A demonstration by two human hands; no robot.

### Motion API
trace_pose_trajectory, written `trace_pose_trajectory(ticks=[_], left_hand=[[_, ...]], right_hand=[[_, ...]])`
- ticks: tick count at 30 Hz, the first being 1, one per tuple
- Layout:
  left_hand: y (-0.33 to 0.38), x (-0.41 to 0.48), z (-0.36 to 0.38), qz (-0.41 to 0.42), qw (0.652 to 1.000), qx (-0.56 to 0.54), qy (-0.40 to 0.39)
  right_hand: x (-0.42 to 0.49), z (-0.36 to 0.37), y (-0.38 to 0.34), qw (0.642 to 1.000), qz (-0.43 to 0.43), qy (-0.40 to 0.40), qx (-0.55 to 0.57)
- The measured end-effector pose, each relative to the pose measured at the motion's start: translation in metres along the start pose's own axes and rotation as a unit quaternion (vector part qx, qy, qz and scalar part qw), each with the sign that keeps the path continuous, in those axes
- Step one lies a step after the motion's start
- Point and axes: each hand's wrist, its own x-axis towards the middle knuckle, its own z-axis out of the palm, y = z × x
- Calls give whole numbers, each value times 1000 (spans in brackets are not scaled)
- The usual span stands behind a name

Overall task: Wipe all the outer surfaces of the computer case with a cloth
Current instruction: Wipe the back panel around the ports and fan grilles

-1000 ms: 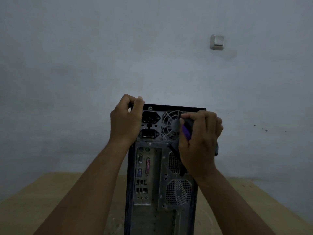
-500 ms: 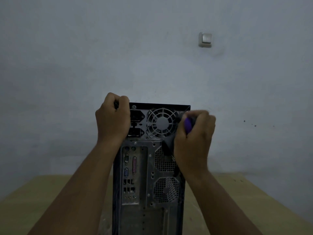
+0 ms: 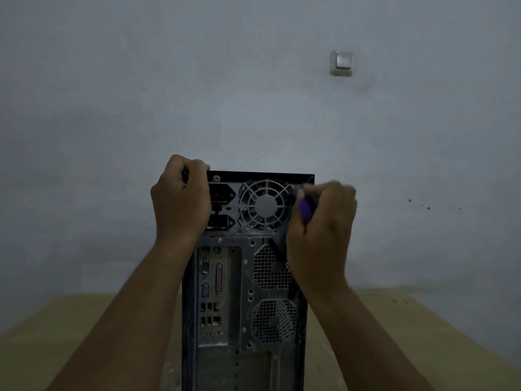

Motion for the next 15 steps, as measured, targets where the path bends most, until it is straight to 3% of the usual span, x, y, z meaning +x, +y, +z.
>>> trace_pose_trajectory(ticks=[5,9,11,13,15], left_hand=[[0,1,1,-3,1000,-1,0],[1,0,-1,-7,1000,-5,2],[0,-1,-1,-7,1000,-8,2],[0,0,0,-9,1000,-8,4],[0,0,0,-10,1000,-9,5]], right_hand=[[-26,-11,10,998,9,-47,37],[-1,-19,-2,966,210,-60,139],[12,-18,-5,950,257,-40,176],[10,-12,-12,970,199,-15,137],[-9,-2,-13,998,56,-1,10]])
